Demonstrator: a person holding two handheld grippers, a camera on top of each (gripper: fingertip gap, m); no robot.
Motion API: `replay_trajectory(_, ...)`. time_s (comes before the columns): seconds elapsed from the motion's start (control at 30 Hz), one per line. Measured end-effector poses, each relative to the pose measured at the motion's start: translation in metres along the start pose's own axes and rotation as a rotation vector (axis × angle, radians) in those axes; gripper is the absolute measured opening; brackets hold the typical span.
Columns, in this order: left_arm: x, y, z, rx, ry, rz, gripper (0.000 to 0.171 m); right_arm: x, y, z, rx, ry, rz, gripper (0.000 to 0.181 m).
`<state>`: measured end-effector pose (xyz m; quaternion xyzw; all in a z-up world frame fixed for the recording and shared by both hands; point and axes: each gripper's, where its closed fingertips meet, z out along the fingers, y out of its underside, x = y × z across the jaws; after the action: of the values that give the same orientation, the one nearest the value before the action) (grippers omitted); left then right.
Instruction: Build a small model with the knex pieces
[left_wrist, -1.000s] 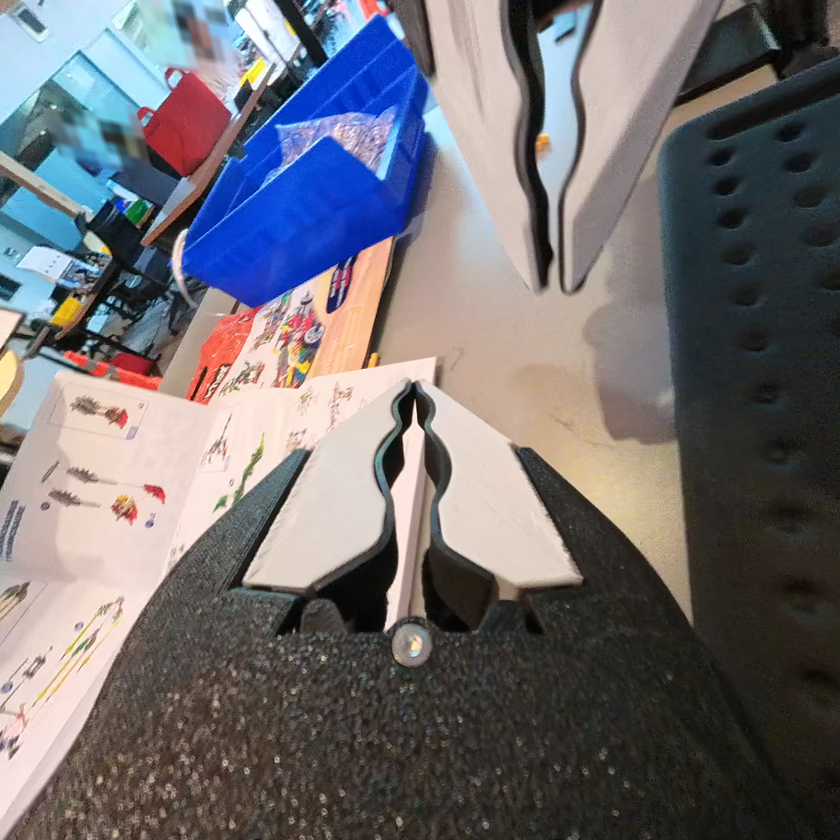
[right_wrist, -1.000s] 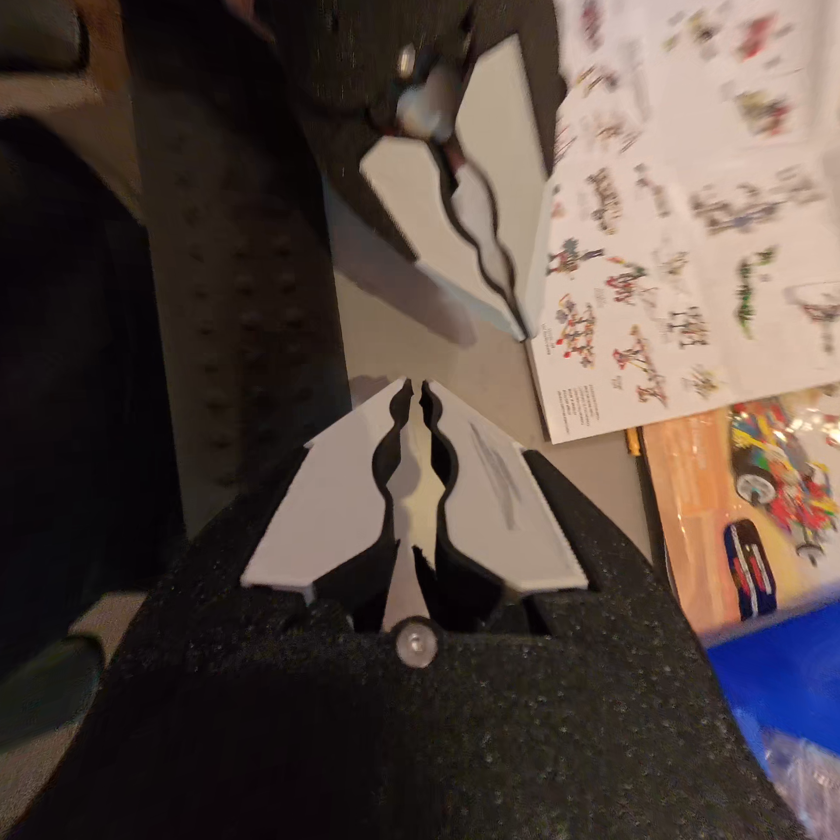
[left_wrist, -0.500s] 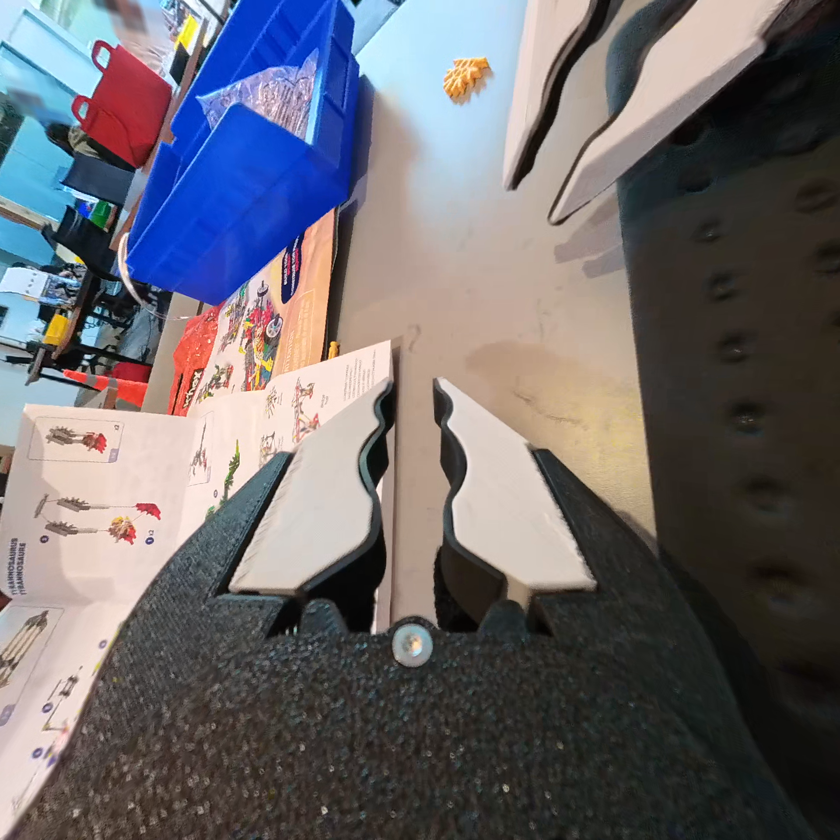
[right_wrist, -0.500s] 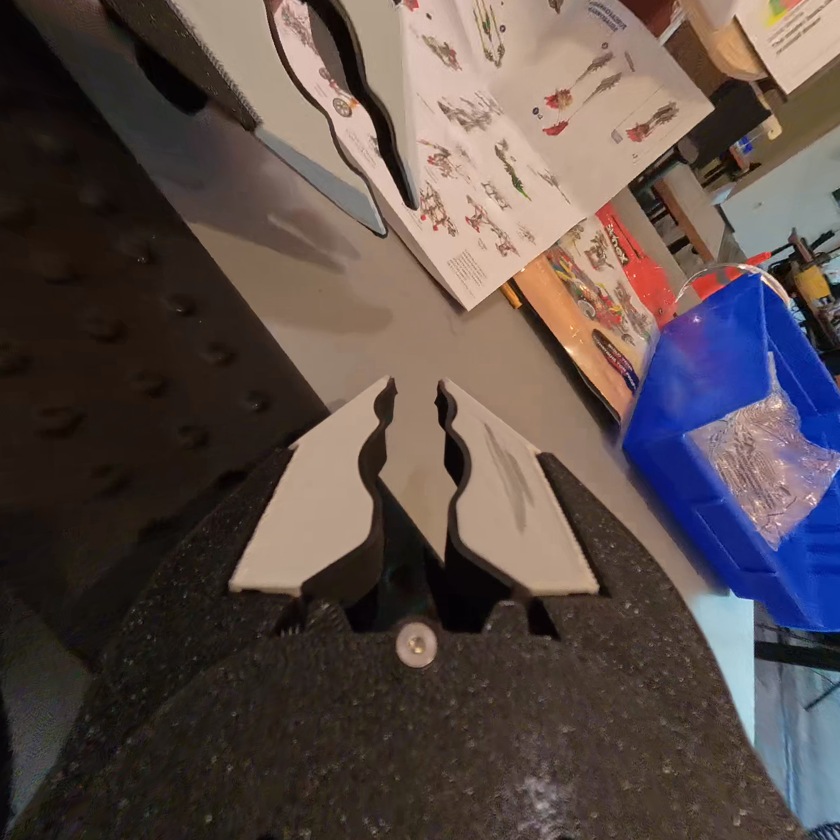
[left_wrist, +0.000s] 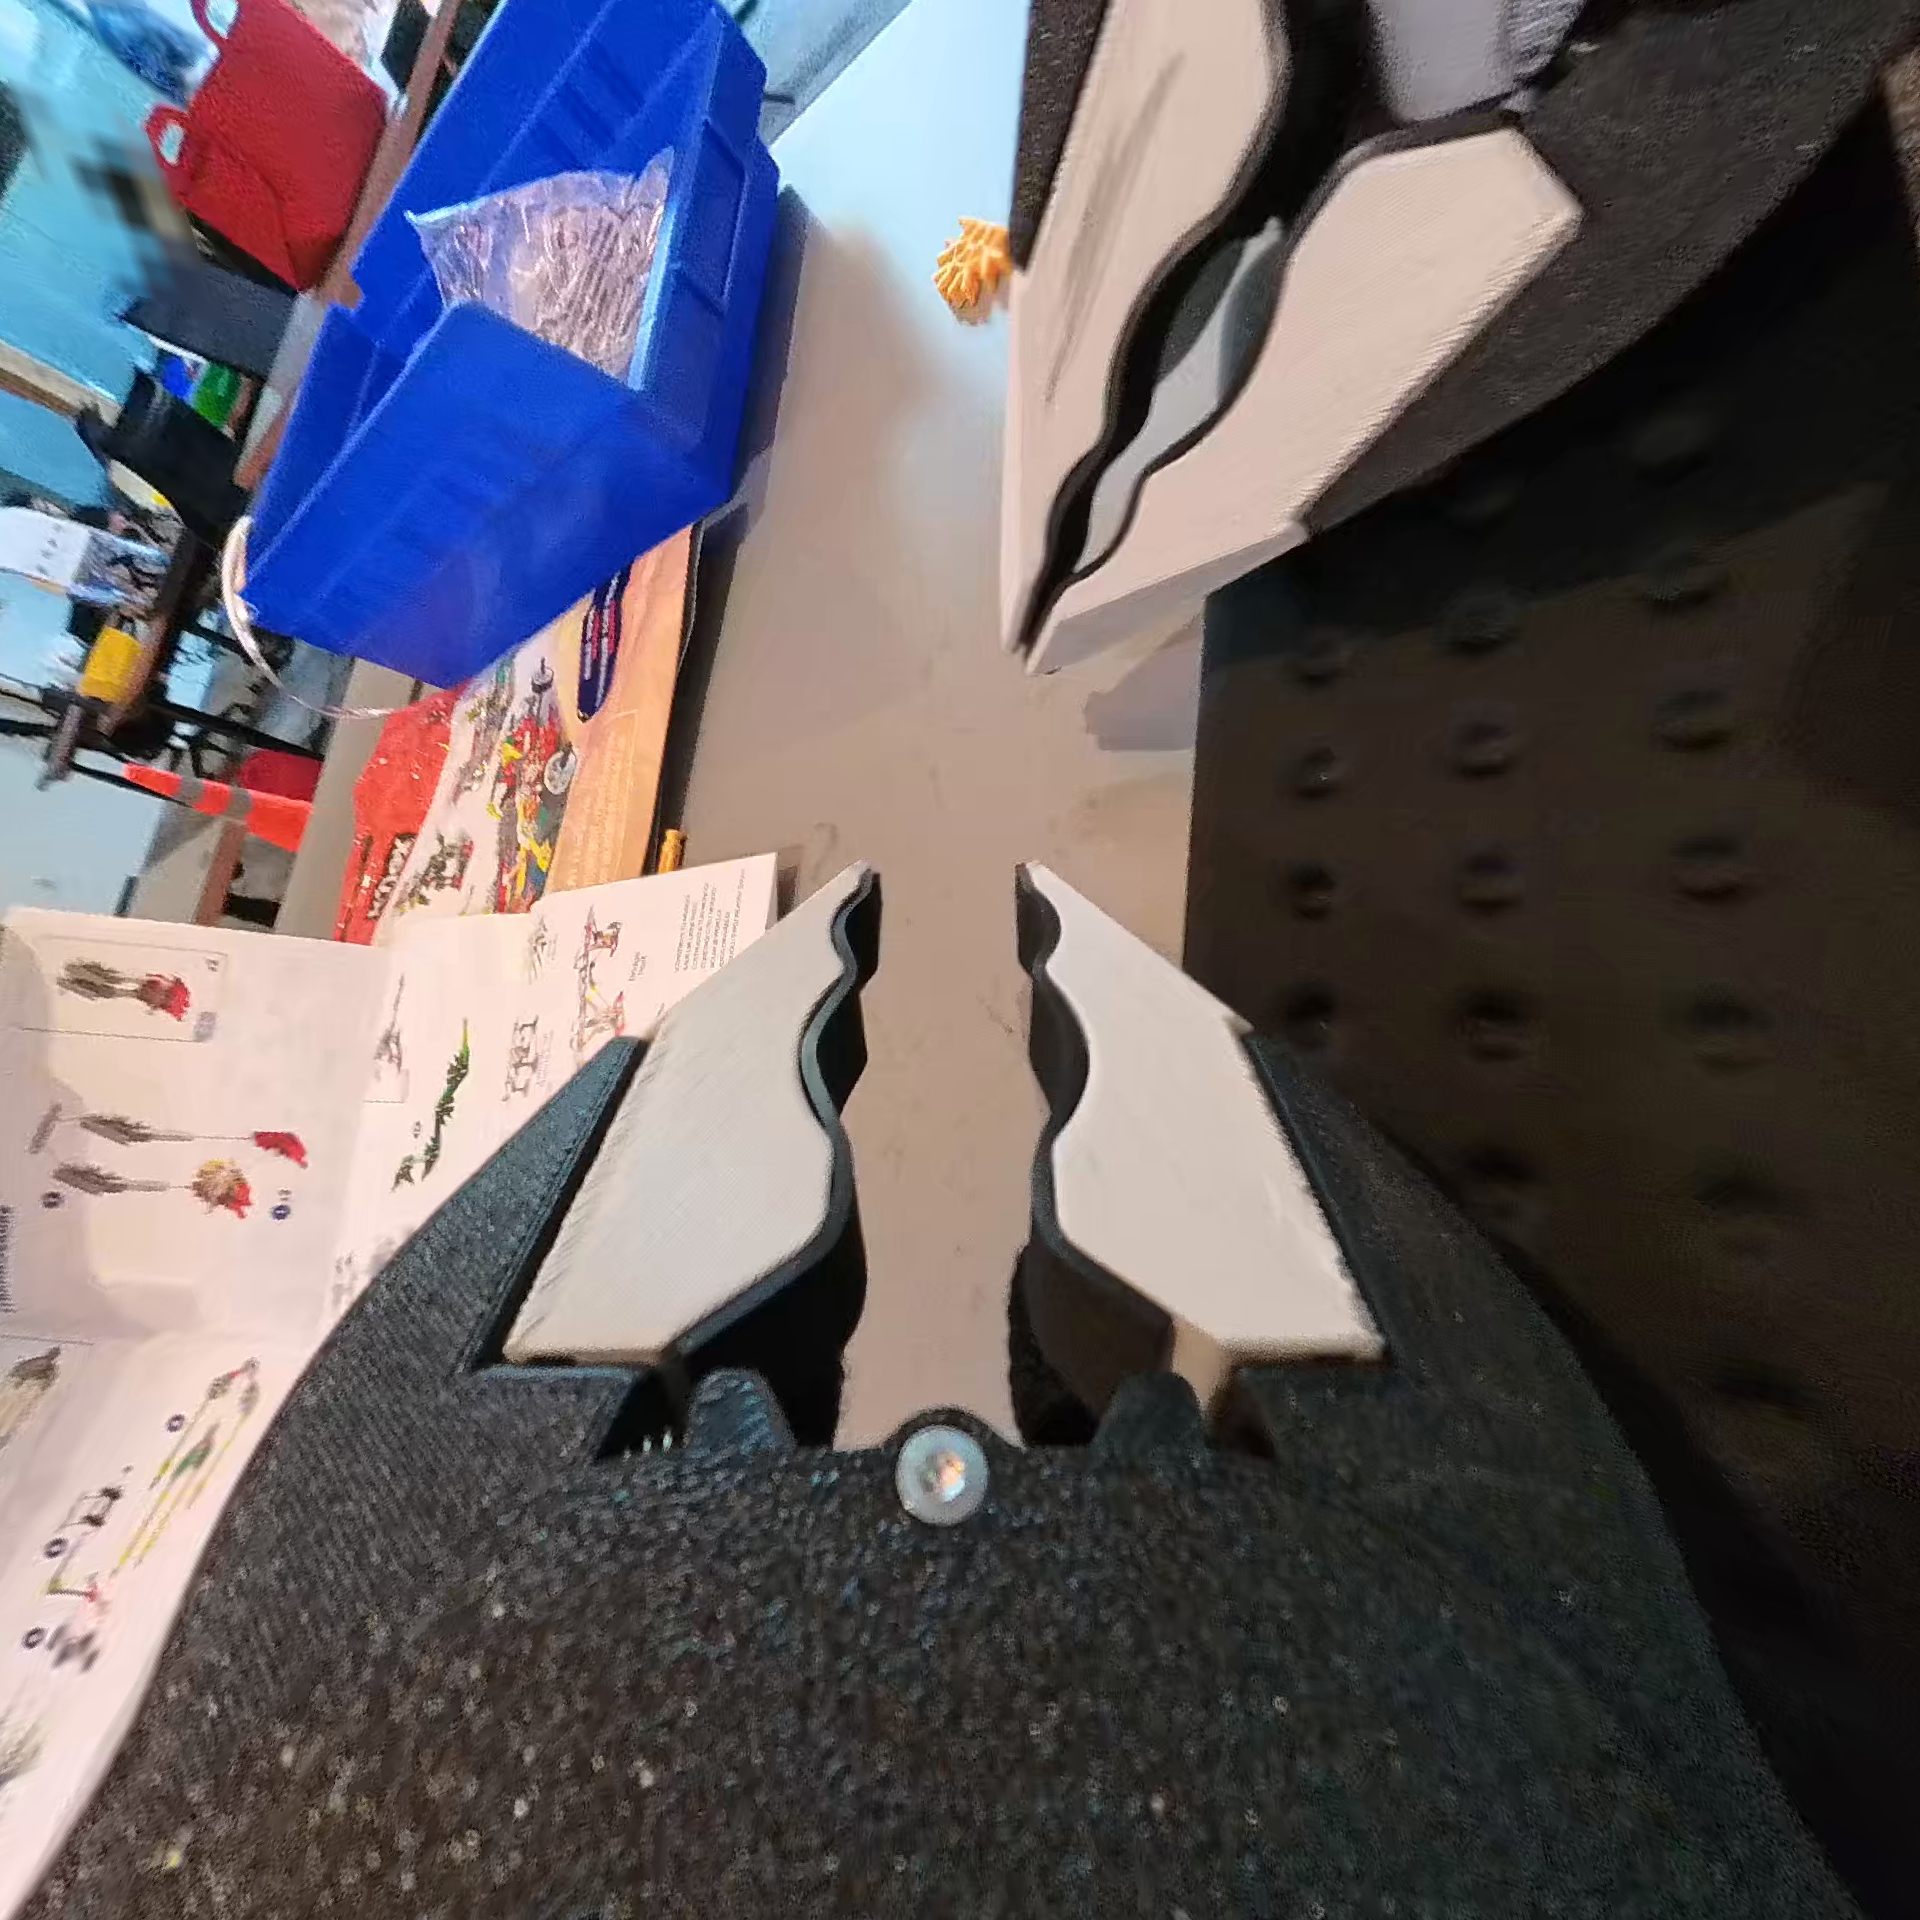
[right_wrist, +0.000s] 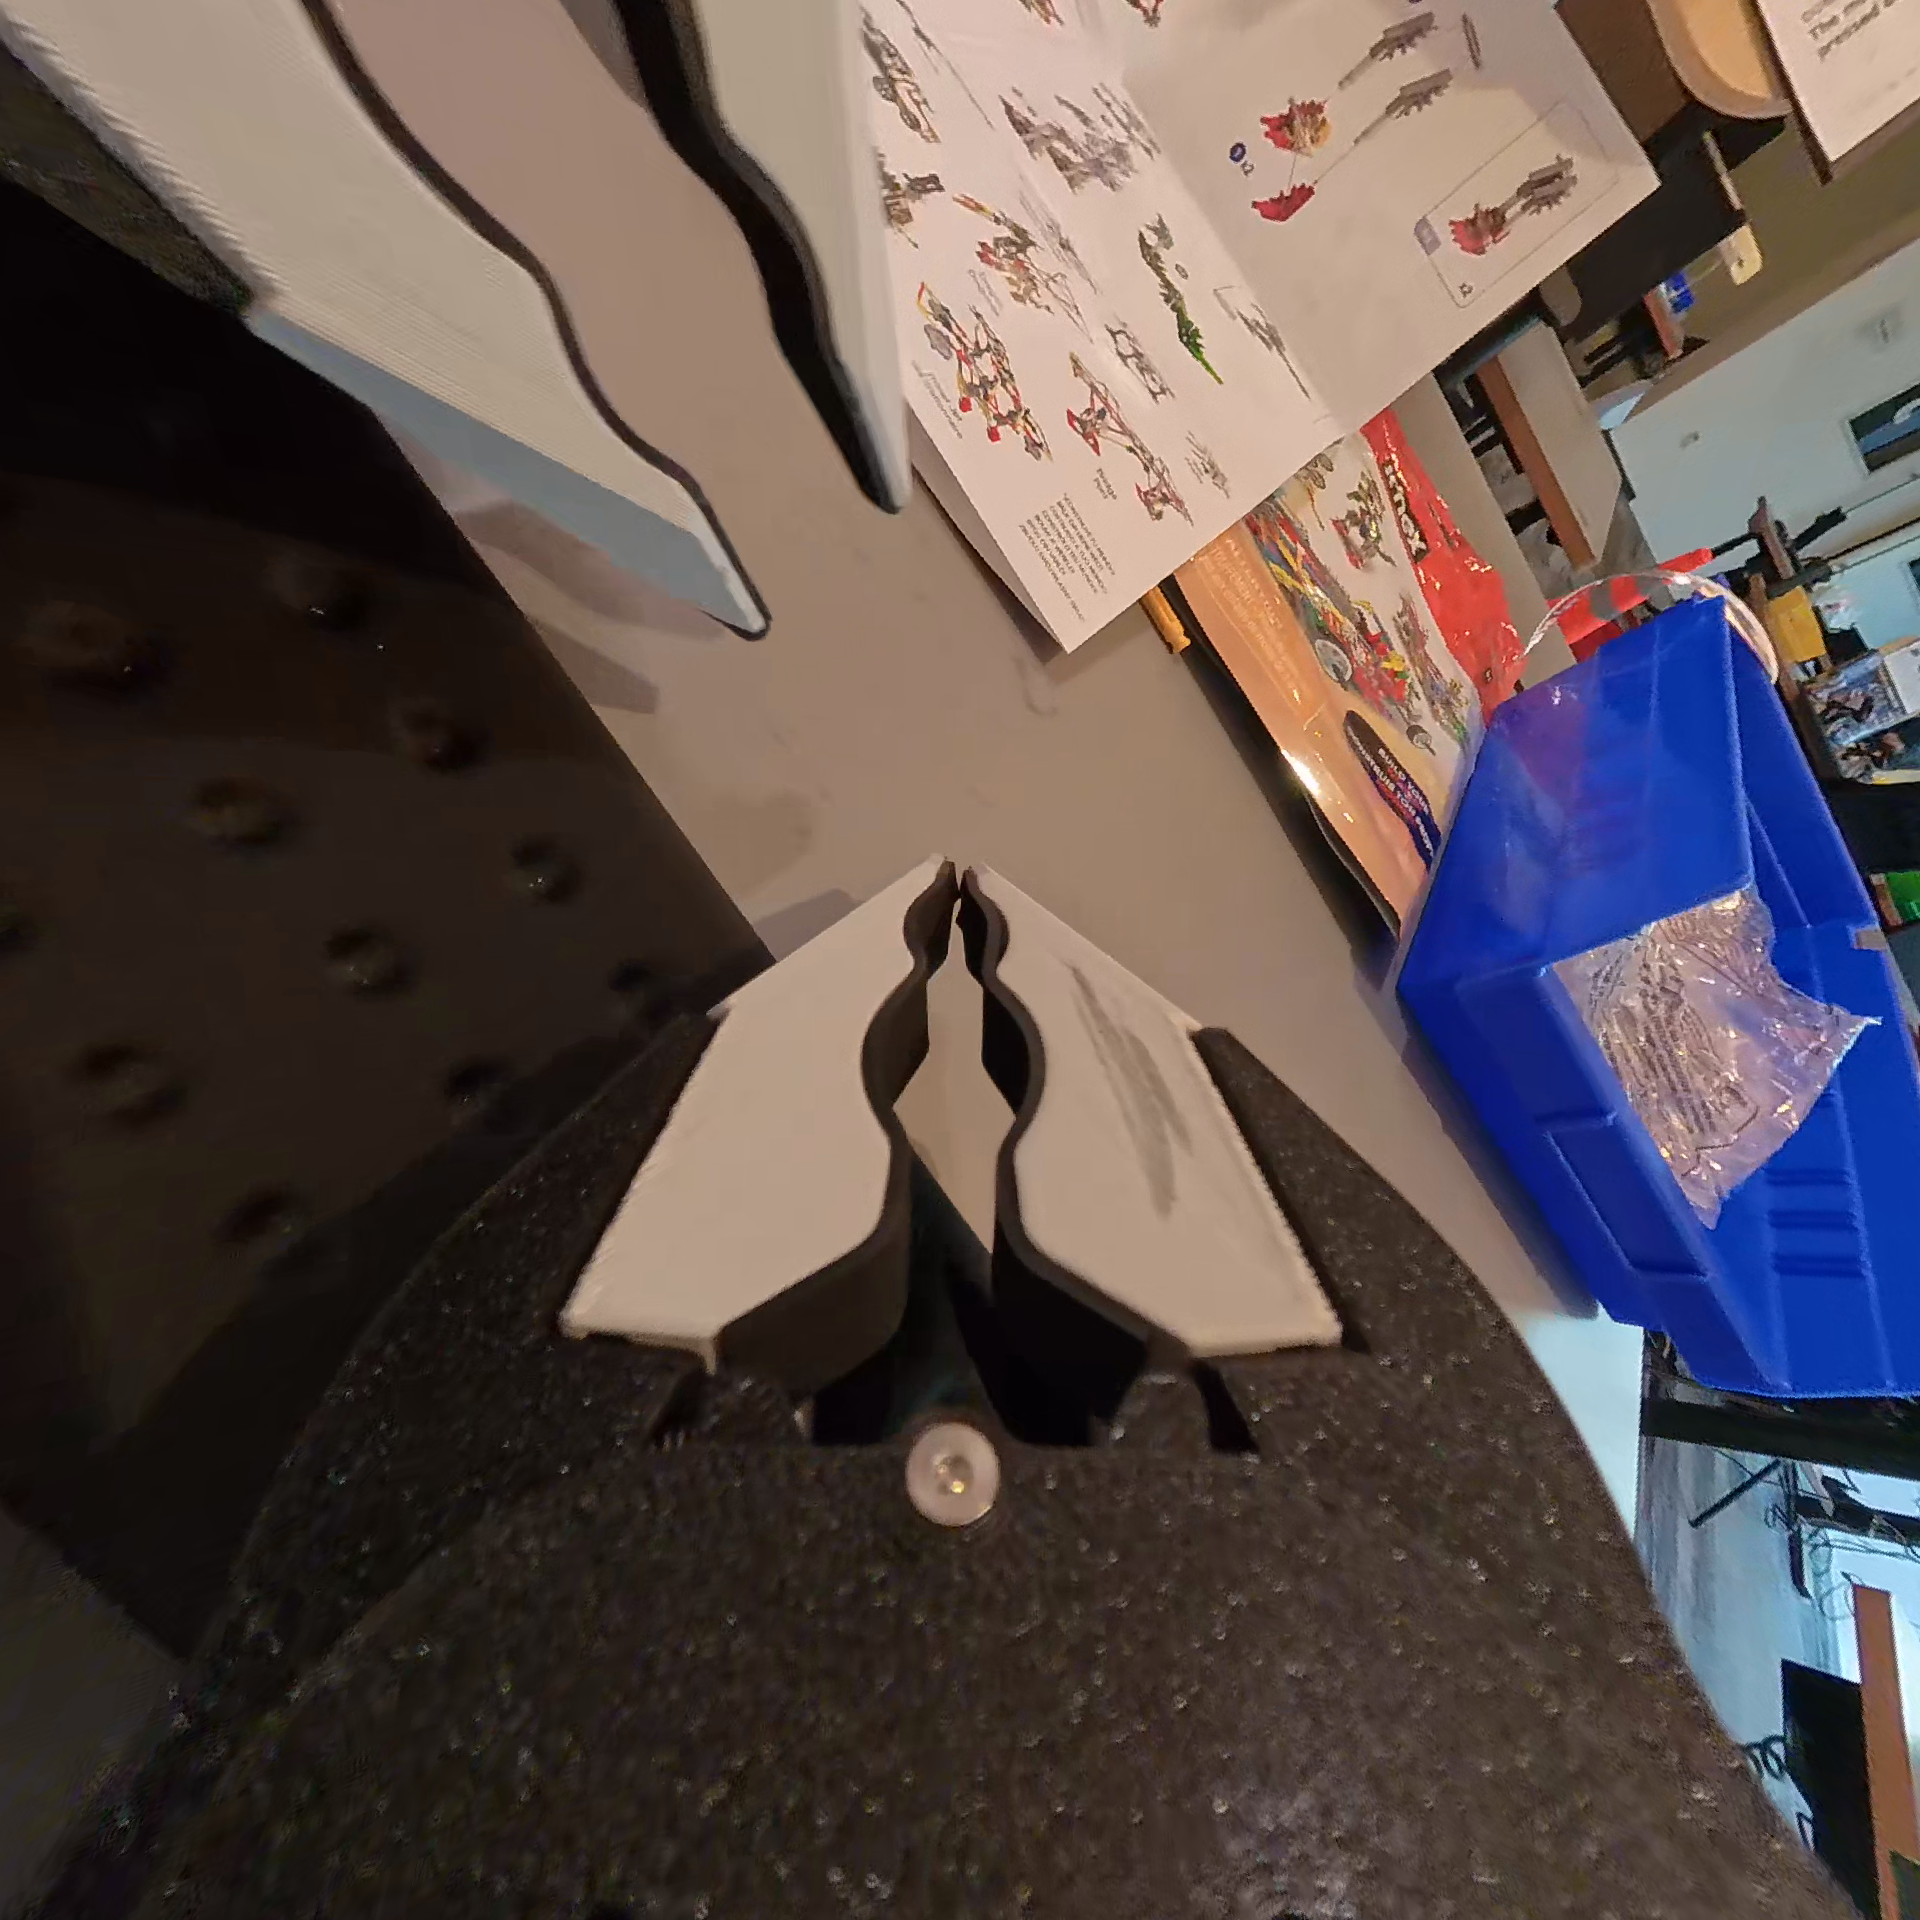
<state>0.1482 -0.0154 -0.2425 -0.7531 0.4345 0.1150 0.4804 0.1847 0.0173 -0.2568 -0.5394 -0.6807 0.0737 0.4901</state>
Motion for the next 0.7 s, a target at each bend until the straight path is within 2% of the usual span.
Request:
replay_trajectory(0.37,-0.037,0.02,0.024,-0.041,-0.042,-0.265,0.025,-0.011,0.002,-0.005,0.054,-0.16,0.063,0.002)
replay_trajectory(0.43,-0.036,0.027,0.032,-0.069,-0.023,-0.304,0.025,-0.013,0.002,-0.006,0.062,-0.194,0.077,0.001)
replay_trajectory(0.7,-0.039,0.04,0.039,-0.155,-0.103,-0.175,0.025,-0.015,-0.002,-0.014,0.13,-0.281,0.113,0.002)
